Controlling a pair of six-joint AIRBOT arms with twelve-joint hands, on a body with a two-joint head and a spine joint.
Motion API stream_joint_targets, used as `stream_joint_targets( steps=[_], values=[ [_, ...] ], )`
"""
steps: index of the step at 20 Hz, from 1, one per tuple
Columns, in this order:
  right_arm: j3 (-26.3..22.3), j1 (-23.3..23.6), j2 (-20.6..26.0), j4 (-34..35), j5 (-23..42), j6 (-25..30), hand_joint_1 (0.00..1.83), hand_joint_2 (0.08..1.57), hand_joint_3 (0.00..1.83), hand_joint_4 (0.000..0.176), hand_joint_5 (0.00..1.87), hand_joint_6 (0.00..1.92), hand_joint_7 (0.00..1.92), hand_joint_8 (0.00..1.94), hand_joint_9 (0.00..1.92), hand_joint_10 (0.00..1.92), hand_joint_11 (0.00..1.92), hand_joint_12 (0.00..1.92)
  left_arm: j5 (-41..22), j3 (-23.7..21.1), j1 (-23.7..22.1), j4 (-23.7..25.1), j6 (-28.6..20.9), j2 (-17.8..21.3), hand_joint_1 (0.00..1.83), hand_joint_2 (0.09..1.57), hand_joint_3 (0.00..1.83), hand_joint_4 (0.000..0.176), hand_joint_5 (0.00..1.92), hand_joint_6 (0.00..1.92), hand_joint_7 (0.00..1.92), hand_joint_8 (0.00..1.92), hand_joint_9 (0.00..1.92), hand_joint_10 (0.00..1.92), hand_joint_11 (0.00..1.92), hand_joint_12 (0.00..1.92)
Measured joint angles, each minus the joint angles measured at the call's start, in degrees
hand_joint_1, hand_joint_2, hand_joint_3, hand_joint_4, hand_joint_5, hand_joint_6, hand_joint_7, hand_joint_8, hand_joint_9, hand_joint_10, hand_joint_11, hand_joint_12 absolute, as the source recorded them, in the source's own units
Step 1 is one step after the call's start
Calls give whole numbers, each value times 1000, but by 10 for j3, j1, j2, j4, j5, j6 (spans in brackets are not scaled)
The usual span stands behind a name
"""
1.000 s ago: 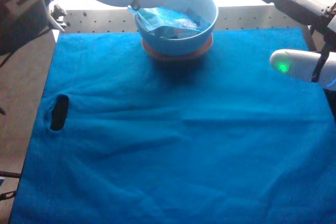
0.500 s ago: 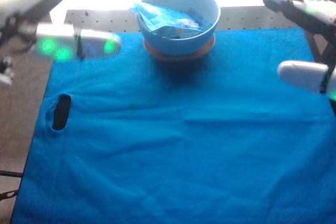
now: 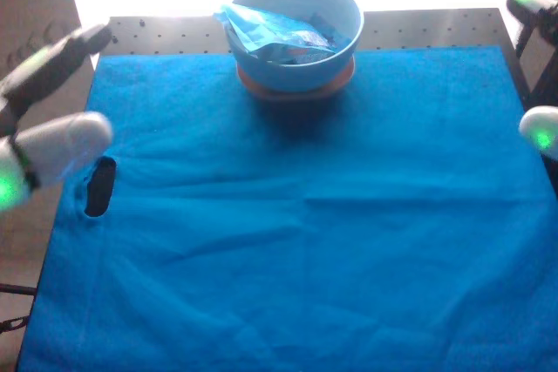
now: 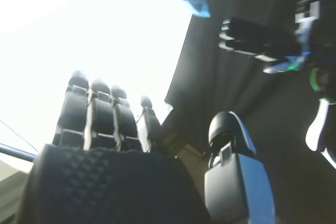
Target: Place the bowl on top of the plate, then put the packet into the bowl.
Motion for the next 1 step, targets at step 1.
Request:
stream_joint_targets(
  steps=[1],
  values=[
    [-3,-5,1,-3,0,0,158,1191,0,156,0,0,0,0,0,0,0,0,-17,-9,16,-6,0,3,38,950,0,174,0,0,0,0,0,0,0,0]
  ],
)
